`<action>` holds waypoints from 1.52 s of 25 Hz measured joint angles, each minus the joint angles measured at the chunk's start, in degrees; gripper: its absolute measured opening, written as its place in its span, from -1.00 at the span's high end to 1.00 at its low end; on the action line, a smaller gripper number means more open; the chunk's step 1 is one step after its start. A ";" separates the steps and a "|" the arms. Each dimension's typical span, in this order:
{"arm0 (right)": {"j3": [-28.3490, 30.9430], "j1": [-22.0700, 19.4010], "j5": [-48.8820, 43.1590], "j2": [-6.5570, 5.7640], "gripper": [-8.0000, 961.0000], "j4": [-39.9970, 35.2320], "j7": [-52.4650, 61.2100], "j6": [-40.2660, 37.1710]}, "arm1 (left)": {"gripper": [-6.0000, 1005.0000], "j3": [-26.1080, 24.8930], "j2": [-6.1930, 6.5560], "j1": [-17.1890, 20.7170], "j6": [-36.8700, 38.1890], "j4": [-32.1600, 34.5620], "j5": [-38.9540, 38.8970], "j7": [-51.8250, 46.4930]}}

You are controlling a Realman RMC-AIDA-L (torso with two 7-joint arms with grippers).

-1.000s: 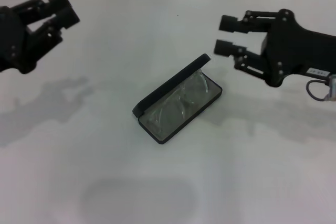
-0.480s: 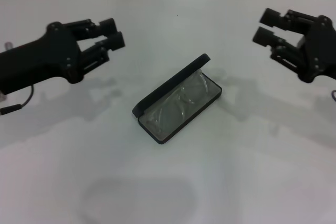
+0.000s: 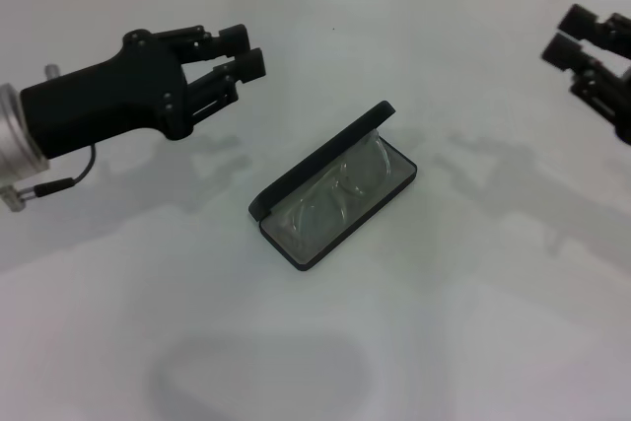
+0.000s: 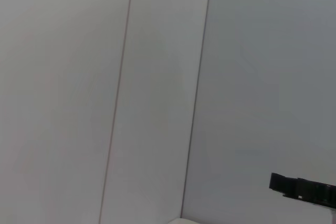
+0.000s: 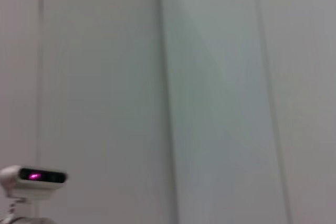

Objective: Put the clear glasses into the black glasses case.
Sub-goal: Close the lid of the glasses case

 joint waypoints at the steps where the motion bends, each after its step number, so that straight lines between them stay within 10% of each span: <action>1: 0.62 -0.08 0.00 -0.01 0.26 0.42 0.00 0.11 | 0.40 0.06 -0.10 -0.32 -0.53 -0.39 0.00 0.08; 10: 5.38 0.22 -0.38 -0.10 0.52 5.72 -0.04 0.52 | 0.47 0.26 -0.20 -6.76 -9.56 -11.53 -0.36 2.74; 13: 5.10 0.33 -0.93 0.02 0.93 6.22 -0.04 0.85 | 0.50 0.50 -0.21 -7.67 -10.65 -13.99 -0.32 5.24; 38: 4.37 1.98 -1.61 0.17 0.98 9.06 -0.04 1.83 | 0.85 0.80 -0.83 -11.17 -19.68 -25.82 -0.84 10.67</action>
